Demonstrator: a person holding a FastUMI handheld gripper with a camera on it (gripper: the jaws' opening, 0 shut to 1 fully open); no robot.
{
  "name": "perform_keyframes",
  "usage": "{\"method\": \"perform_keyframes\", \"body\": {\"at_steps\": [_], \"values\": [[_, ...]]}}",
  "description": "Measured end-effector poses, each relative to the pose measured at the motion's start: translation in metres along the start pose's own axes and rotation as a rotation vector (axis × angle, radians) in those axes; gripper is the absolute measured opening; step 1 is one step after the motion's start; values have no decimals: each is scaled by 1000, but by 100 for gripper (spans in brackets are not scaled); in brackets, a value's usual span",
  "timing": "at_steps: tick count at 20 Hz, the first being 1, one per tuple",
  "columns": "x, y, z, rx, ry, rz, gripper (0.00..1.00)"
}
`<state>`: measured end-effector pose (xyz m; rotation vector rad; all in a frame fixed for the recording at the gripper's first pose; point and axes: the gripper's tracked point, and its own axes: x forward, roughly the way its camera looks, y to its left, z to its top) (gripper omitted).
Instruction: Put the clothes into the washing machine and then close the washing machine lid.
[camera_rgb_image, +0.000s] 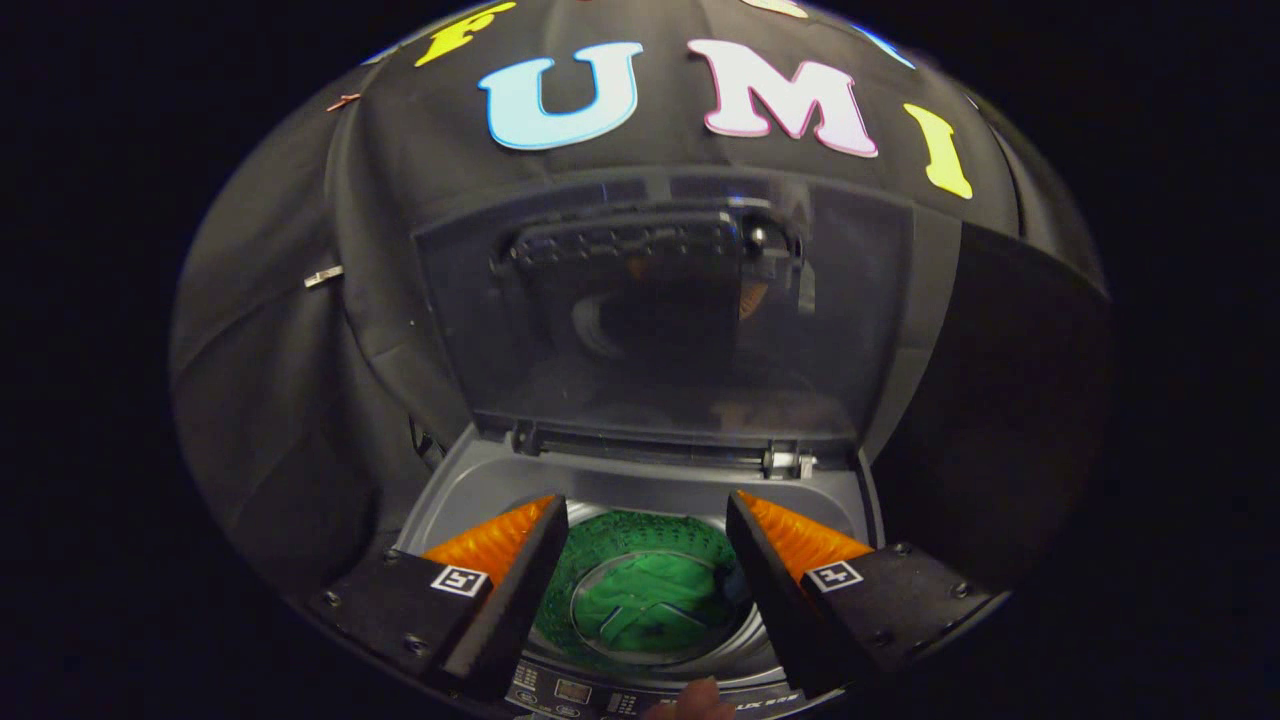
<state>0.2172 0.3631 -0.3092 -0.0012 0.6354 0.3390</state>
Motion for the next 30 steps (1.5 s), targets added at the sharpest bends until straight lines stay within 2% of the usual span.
{"method": "perform_keyframes", "body": {"at_steps": [2, 8, 15, 19, 23, 30], "values": [[-15, 0, 20, -36, -60, -4, 99], [-61, 2, 70, -43, -180, 23, 99], [-87, 7, 141, -57, -268, 43, 99], [-82, 9, 196, -29, -298, 47, 99], [-72, -1, 255, -21, -343, 16, 99], [-32, -13, 308, -22, -357, -39, 99]]}}
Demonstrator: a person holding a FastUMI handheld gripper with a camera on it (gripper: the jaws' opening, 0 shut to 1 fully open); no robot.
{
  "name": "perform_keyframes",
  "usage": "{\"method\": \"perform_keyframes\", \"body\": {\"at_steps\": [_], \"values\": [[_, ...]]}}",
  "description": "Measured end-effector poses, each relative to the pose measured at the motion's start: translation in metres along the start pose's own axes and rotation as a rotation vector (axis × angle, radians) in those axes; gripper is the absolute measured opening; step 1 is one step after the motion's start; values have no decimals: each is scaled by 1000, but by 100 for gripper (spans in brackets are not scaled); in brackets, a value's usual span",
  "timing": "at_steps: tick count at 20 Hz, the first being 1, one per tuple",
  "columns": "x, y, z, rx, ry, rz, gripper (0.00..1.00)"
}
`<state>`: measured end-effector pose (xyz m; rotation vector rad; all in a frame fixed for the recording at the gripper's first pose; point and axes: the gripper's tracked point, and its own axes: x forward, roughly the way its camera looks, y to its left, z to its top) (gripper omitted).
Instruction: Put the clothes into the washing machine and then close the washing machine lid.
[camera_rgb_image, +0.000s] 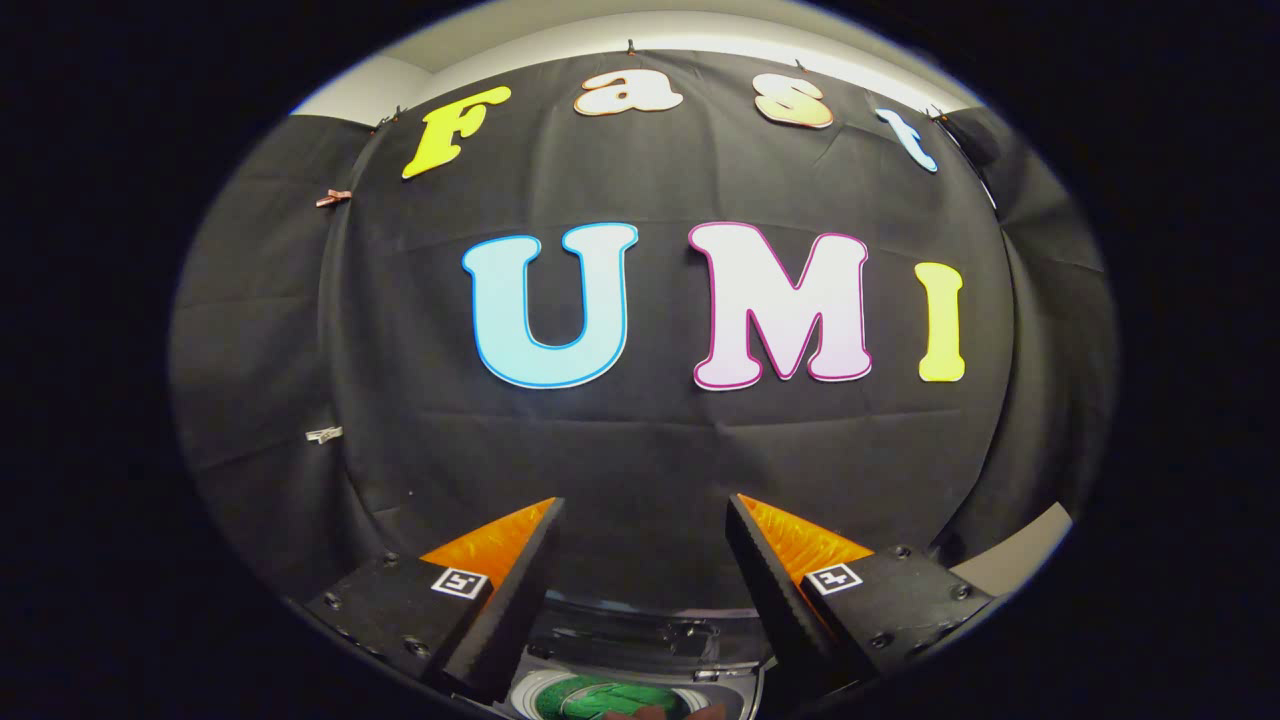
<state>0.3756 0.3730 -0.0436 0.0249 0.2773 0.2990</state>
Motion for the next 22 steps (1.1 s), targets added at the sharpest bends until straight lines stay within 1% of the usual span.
{"method": "perform_keyframes", "body": {"at_steps": [4, 6, 8, 13, 16, 20, 22], "values": [[32, -9, -9, 21, 57, -37, 99], [44, -11, -20, 40, 100, -51, 99], [56, -14, -34, 33, 135, -67, 99], [76, -15, -72, 33, 236, -77, 100], [81, -9, -100, 10, 311, -58, 100], [80, 0, -131, 10, 396, -38, 100], [75, 4, -154, -5, 462, -26, 100]]}}
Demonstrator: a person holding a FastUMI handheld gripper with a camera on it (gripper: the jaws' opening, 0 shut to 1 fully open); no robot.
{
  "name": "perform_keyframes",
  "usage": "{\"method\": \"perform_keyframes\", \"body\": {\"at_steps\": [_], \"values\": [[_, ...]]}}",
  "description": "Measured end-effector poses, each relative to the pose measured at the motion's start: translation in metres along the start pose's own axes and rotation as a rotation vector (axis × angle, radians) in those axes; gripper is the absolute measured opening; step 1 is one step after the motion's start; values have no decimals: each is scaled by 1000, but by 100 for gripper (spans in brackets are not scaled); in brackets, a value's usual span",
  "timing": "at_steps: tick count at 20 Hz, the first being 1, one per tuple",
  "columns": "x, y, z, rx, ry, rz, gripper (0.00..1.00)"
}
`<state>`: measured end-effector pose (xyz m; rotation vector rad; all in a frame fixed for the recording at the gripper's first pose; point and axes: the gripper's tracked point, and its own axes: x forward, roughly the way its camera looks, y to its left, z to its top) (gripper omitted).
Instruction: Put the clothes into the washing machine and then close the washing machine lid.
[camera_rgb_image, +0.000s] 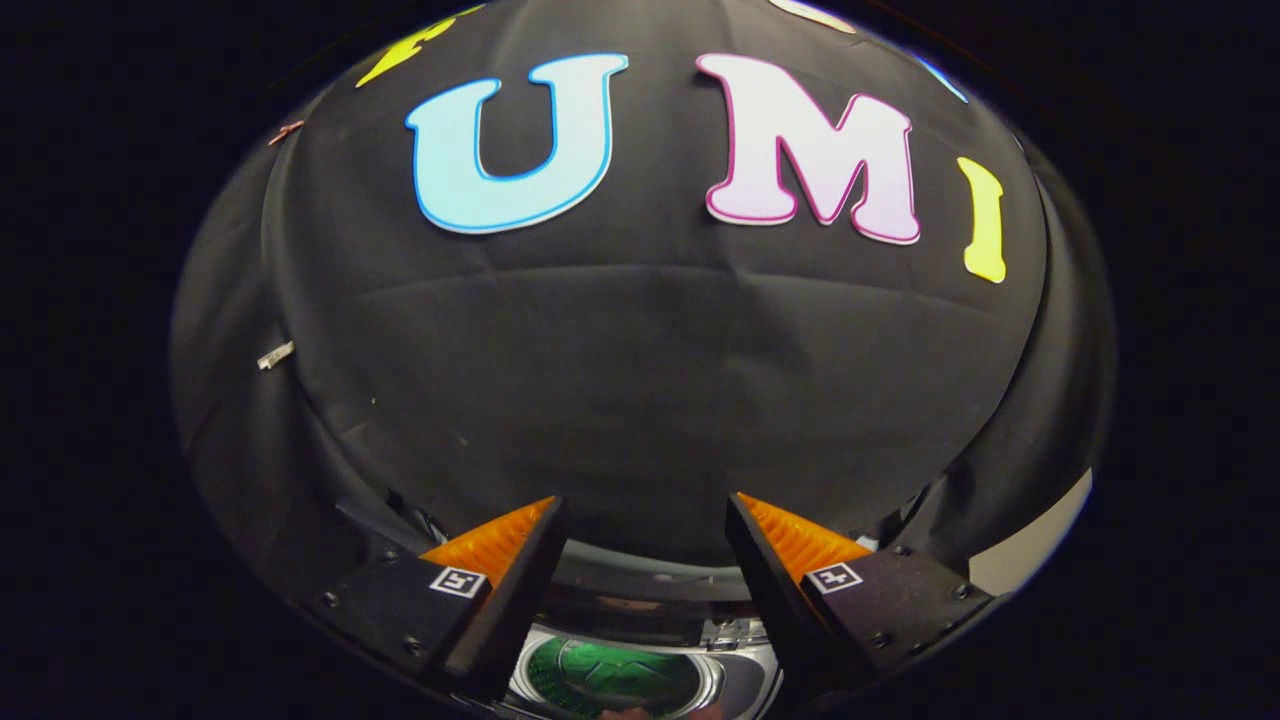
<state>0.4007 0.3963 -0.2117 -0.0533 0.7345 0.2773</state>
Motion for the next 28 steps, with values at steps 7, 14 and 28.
{"method": "perform_keyframes", "body": {"at_steps": [7, 14, 28], "values": [[-16, 3, -16, 81, 9, 39, 100], [-46, 7, -36, 68, -35, 82, 100], [-85, 20, -84, 46, -109, 144, 100]]}}
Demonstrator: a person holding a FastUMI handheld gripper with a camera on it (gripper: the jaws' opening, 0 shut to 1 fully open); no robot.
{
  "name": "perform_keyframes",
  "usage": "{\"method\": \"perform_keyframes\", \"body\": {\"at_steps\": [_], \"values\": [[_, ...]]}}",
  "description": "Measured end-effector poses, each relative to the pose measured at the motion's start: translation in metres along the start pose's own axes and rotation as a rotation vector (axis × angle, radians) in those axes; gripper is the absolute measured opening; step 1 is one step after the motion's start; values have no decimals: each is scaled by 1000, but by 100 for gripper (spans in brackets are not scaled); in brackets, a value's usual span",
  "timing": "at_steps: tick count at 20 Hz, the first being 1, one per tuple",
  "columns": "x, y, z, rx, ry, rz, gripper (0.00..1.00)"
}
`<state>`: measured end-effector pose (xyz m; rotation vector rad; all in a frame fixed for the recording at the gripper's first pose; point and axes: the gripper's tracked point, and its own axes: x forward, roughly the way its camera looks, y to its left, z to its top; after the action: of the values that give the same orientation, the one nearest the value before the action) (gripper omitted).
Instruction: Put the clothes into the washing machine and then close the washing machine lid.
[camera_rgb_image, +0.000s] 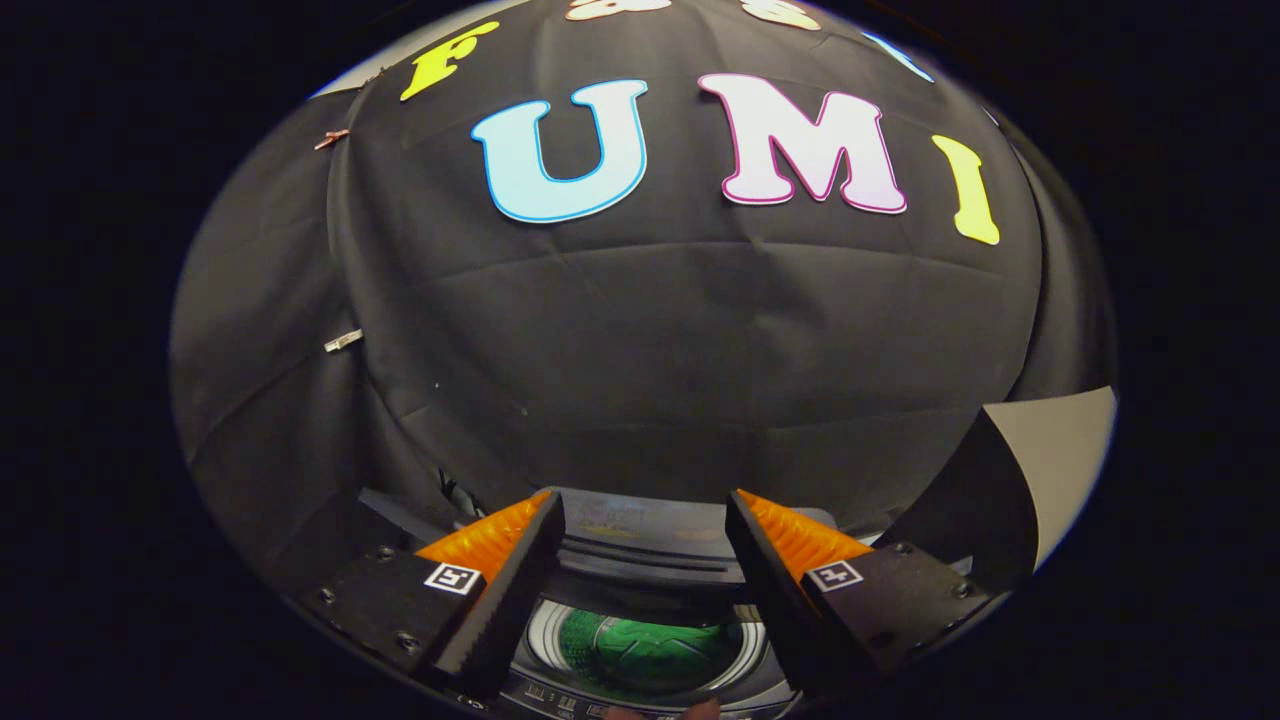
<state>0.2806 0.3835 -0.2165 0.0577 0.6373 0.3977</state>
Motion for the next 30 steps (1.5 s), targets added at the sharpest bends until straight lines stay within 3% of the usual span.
{"method": "perform_keyframes", "body": {"at_steps": [9, 13, 25, 30], "values": [[-24, 10, -72, -13, 72, 54, 100], [-33, 5, -80, -18, 54, 52, 100], [-82, -14, -19, -34, -191, 15, 100], [-123, -16, 12, -67, -306, -3, 100]]}}
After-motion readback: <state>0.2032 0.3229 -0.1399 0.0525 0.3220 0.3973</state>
